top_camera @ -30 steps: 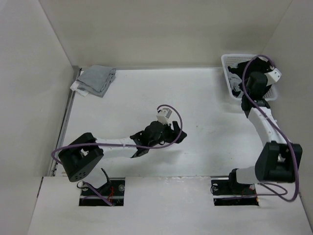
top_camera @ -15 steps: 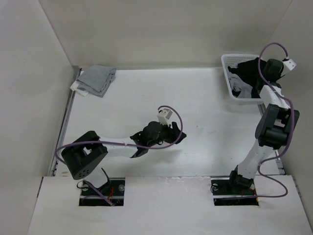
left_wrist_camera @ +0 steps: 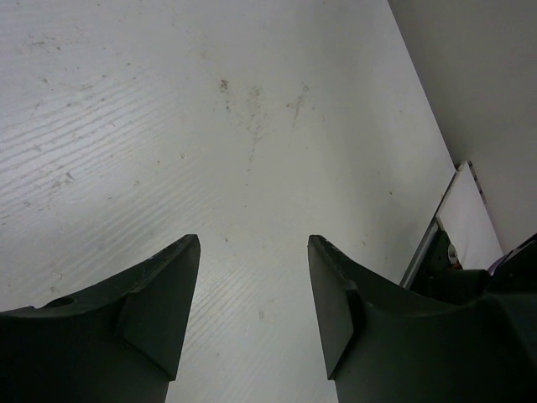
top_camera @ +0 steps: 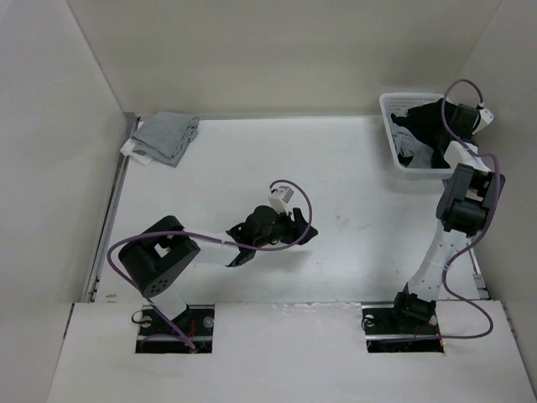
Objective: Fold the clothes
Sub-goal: Grab the tank top from the pile
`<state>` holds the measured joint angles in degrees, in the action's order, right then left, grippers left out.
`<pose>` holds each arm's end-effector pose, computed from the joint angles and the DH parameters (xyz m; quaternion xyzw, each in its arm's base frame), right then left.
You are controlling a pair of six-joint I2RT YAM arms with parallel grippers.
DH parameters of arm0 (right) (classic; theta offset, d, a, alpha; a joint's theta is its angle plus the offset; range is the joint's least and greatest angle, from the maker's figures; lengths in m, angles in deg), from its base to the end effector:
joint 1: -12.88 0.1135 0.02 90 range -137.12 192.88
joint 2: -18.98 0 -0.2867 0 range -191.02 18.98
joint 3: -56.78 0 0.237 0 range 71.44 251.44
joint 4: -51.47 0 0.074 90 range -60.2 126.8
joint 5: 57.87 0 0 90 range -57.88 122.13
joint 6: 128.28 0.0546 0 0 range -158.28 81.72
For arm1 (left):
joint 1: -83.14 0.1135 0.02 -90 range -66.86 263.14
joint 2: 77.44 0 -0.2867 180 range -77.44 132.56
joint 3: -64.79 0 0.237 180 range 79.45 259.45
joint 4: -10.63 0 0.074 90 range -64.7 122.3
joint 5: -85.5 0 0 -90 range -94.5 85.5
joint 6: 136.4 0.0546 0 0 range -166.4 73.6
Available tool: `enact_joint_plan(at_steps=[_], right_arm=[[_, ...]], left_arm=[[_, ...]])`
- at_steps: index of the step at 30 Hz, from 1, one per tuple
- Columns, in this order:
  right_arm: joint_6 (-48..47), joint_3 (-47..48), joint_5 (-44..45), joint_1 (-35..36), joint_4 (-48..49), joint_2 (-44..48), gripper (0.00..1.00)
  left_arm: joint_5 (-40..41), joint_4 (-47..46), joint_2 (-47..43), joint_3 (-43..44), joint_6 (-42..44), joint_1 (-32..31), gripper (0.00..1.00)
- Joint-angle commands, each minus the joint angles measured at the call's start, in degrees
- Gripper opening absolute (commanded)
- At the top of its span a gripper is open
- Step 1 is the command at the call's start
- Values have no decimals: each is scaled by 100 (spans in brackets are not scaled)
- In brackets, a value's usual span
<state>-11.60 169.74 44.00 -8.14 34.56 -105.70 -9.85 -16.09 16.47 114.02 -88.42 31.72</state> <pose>0.4879 -0.1995 0.2401 0.3941 0.7610 -0.0638 0.5114 0.2019 -0.2613 0.1933 0.0936 0.8030 -0.4535 0.3752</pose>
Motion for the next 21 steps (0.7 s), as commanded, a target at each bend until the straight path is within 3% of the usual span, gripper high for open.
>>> enact_joint_plan(at_steps=[1,3,5,6,10,13,17,21], right_arm=[[171,339,-159,-197,92,-74,43],[119,417,-72,-206,-30,-126,53],[5,523,-2,-206,-179,-223,55],[-31,558,25,-206,-224,-267,52],[-31,506,-1,-206,-172,-268,11],[39,218,-80,-188,186,56,1],[136,-372,-168,-66,934,996,0],[504,-1188,-177,373,1541,2524,0]], left_arm=[[-222,-449,49,50,-113,14,53],[-204,-449,22,59,-78,22,53],[-169,-449,-30,50,-43,31,53],[-169,-449,-39,50,-43,31,53],[-134,-449,-74,32,-26,66,53],[-151,-449,-39,59,-34,66,53],[-195,-449,-13,77,-69,75,53],[-186,-449,-48,50,-69,128,53]])
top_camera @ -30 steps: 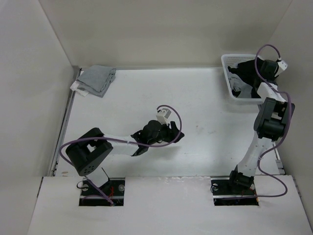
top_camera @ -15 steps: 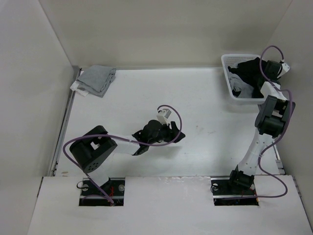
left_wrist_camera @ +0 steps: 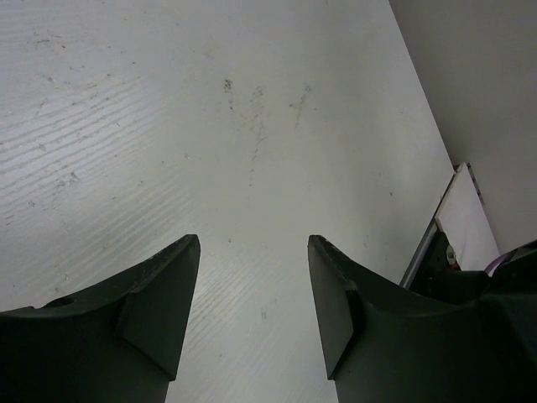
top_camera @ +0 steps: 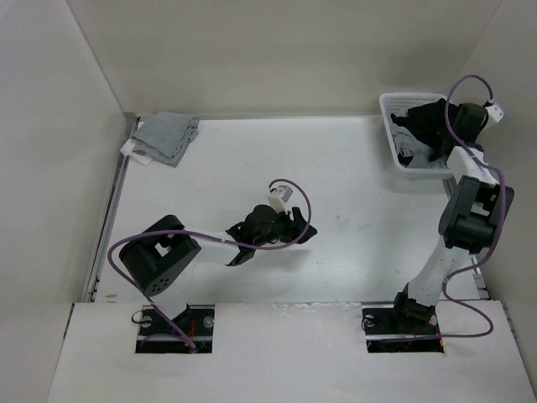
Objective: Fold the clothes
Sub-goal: Grab the tank top from the pile, then move the tank top to the center of the board
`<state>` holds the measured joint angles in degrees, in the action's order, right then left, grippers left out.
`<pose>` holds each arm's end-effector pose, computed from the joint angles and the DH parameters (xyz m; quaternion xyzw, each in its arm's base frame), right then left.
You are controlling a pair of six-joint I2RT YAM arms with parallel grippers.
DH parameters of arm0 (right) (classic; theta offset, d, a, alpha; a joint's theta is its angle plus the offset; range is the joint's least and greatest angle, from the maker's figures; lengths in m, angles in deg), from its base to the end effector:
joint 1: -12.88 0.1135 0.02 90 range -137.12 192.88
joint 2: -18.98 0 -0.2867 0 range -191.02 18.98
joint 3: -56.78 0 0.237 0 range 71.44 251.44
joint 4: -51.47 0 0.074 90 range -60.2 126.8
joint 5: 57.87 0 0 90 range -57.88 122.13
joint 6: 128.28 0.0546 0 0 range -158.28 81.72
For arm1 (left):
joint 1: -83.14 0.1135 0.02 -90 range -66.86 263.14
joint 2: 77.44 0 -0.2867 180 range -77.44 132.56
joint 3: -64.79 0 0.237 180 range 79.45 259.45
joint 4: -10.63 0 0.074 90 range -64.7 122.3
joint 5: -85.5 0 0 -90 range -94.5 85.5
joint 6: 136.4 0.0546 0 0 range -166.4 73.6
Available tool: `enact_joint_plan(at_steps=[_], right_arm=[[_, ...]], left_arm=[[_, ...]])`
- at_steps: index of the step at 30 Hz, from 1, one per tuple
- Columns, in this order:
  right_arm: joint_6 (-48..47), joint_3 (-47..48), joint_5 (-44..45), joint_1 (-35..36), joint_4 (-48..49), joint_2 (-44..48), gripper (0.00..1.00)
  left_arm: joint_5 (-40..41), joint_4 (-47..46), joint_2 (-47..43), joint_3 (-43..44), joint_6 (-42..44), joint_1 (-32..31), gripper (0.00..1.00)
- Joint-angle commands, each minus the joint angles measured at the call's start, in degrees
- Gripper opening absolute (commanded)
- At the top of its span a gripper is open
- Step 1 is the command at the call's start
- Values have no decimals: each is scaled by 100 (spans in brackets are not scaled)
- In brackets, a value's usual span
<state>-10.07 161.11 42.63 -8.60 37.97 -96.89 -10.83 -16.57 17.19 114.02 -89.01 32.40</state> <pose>0.4551 -0.1898 0.2700 0.3975 0.7416 -0.0457 0.5384 0.2051 -0.2604 0.1905 0.0896 0.8045 -0.4566 0.3692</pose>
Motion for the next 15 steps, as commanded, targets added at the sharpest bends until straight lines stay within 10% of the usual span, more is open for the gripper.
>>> enact_joint_plan(at_steps=[1,15], right_arm=[[431,-492,-39,551,1306,1960,0],[-173,-707,-295,4809,1351,5733,1]], left_arm=[[-88,-401,-138,41,-19,77,53],[1010,177,-2331,-1152,-827,1780,52]])
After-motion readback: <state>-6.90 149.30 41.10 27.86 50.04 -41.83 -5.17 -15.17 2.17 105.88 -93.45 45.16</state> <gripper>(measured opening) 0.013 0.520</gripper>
